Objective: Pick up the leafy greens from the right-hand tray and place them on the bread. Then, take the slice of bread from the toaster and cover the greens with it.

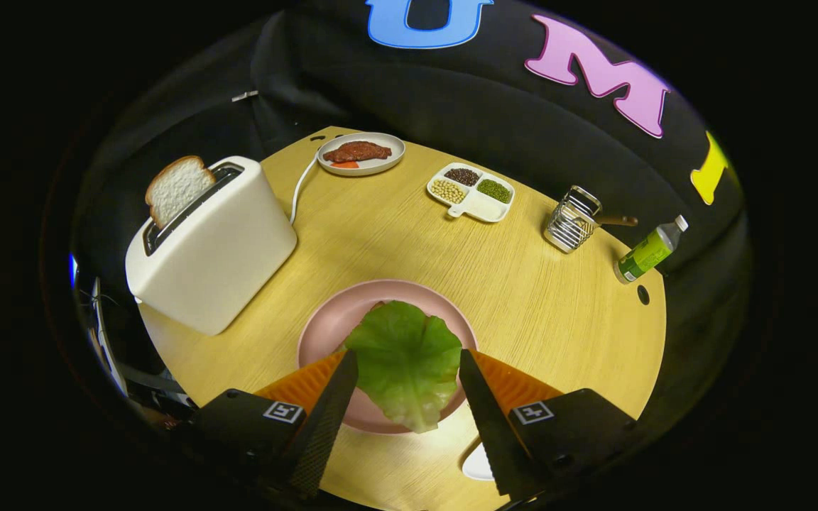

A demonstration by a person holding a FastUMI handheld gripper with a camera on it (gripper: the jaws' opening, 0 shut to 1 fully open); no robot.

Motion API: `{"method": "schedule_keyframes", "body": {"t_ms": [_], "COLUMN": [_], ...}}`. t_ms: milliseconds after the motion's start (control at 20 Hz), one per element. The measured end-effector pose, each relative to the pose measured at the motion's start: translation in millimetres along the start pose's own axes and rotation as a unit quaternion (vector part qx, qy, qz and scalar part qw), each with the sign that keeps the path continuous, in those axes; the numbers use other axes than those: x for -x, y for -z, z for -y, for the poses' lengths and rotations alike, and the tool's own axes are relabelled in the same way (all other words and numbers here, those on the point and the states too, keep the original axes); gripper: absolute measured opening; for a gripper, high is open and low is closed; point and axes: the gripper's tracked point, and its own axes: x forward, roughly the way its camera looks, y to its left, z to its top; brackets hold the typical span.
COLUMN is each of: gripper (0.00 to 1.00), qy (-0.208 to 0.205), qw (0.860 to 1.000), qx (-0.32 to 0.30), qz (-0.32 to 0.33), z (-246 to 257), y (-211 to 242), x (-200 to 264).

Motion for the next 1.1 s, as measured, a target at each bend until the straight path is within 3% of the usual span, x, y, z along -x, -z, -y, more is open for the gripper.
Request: {"method": "schedule_keyframes", "body": {"t_ms": [250,650,1100], "gripper": [0.92,0.92,0.91], "qy": [-0.023,-0.109,-0.157], "qw": [0.998,0.983,0.979], "qx": [0.001,0.007,0.006], "qz": [0.053,0.145,0.132], "z": [-28.8,-137.4,-248.6], "y": [-43.5,-145.9,-186.1], "x": [38.4,93.6,66.3]}}
